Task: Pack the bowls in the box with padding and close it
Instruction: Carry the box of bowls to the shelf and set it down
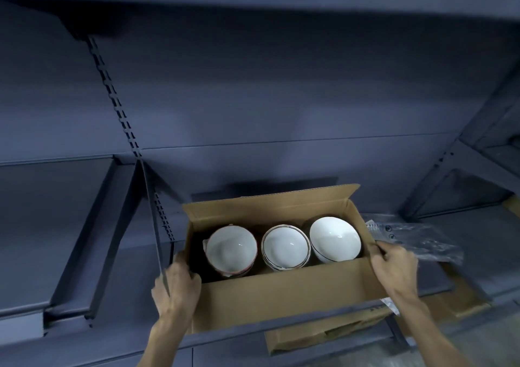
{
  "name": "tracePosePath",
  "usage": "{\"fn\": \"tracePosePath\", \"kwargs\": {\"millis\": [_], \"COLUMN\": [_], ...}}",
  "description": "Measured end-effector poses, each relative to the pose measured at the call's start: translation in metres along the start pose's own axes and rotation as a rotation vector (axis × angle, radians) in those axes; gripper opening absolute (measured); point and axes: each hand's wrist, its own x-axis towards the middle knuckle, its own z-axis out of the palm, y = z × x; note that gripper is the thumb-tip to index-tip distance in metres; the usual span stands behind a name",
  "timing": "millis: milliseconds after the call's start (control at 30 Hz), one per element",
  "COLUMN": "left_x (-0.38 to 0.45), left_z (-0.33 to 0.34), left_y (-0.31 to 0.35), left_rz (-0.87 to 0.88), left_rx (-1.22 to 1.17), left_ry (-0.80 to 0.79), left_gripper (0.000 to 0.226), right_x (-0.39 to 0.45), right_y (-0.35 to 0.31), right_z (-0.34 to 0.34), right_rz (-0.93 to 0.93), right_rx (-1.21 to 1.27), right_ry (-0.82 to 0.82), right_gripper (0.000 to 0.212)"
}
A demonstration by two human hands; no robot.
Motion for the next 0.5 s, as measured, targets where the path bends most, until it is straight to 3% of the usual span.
{"fn": "tracePosePath", "kwargs": {"millis": [500], "left_x": [0.024], "left_z": [0.074], "left_y": [-0.05], "left_rz": [0.104], "left_rx": [0.09], "left_ry": [0.045], "left_gripper": [0.026], "right_x": [-0.008], "right_y": [0.034], "right_z": [0.081], "right_rz": [-0.033], "right_rx": [-0.035], "right_ry": [-0.009], "right_gripper": [0.032]}}
